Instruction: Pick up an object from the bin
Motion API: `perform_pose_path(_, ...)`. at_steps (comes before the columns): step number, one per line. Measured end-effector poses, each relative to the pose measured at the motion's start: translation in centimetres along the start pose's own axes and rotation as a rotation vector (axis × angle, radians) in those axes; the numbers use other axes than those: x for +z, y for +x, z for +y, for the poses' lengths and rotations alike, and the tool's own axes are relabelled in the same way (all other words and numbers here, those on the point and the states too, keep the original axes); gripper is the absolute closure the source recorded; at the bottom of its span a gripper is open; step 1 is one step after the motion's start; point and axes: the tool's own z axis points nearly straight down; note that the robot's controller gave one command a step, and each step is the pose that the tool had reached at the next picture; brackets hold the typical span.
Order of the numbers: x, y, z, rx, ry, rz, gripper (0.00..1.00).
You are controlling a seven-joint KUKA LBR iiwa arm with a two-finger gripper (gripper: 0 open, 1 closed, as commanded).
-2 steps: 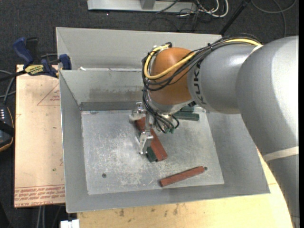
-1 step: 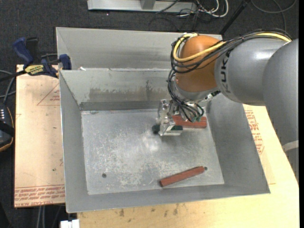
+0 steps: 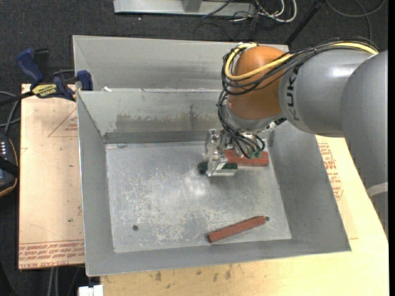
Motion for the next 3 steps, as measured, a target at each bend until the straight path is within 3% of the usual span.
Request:
perform_pose_path(1,-3.2,0.3,-1.4,0.029,-0.002,0.004,1.0)
perform_pose_path(2,-4.2,0.1,-0.9,0.037,0.001,0.002,1.0)
perform_pose_path(3,-9.5,1.4,-1.1,0.035,-0.001,0.003,1.0)
